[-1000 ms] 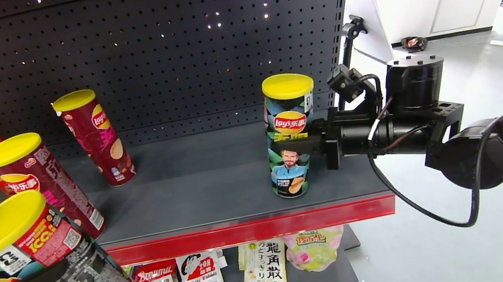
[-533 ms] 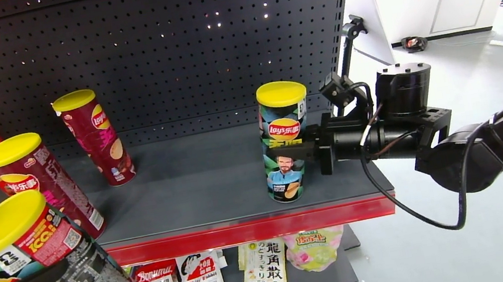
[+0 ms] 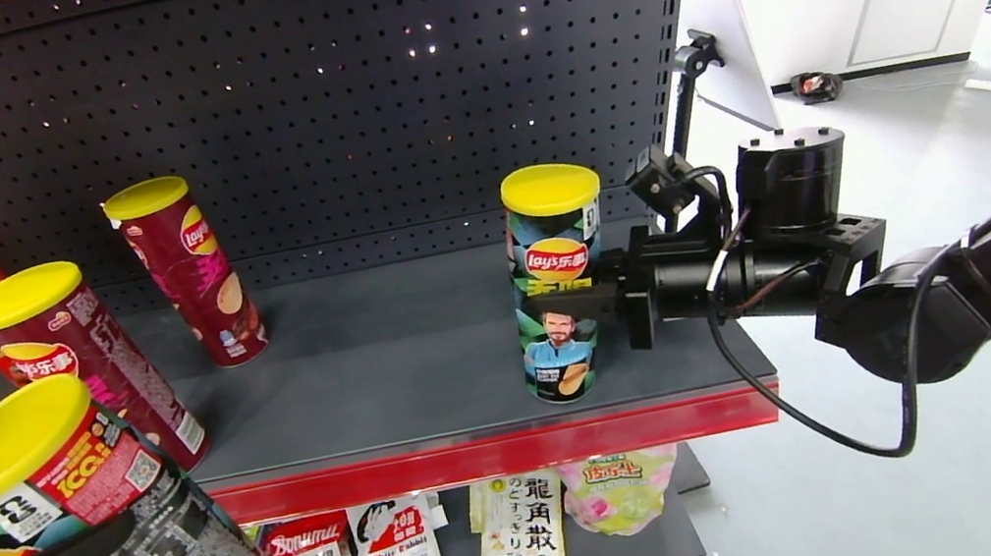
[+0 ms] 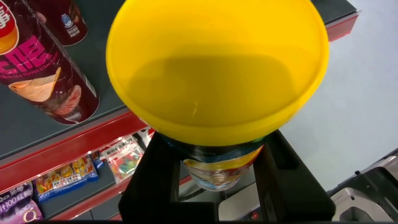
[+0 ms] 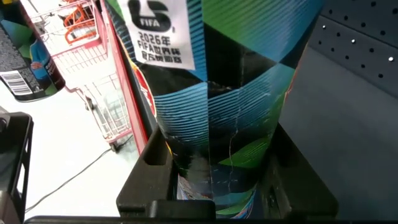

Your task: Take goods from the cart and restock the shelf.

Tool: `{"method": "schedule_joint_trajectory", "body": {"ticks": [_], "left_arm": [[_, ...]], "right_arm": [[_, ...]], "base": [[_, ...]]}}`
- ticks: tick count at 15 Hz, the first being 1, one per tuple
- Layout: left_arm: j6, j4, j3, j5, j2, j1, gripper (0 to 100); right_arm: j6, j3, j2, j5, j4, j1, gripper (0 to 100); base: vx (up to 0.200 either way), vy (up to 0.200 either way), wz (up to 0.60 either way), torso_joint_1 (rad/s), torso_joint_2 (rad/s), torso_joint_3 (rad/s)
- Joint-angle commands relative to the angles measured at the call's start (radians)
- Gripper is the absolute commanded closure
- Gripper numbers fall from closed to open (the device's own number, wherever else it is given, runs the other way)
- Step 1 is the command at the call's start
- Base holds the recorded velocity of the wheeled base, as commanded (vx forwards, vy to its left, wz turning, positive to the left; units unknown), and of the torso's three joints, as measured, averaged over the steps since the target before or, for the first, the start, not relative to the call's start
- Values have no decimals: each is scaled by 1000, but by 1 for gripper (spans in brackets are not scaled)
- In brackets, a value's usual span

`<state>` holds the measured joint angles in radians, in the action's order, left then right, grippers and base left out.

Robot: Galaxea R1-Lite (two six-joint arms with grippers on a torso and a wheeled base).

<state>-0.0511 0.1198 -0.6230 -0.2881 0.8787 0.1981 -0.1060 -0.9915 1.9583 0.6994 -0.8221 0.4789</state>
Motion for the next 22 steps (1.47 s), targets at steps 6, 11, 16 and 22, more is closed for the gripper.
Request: {"method": "schedule_joint_trajectory", "body": {"ticks": [6,11,16,22], "left_arm": [[0,0,0,0,0,0,100],[0,0,0,0,2,0,100],[0,0,3,0,3,0,100],[0,-2,3,-2,5,0,100]], "right_arm": [[-14,7,7,-4,0,7,100],[-14,10,8,-6,0,7,0],[-14,13,2,-9,0,9,0],[-11,134,-53,-49,-71,1,0]], "base": [[0,0,0,0,0,0],[0,0,0,0,0,0],[0,0,0,0,0,0],[0,0,0,0,0,0]]}}
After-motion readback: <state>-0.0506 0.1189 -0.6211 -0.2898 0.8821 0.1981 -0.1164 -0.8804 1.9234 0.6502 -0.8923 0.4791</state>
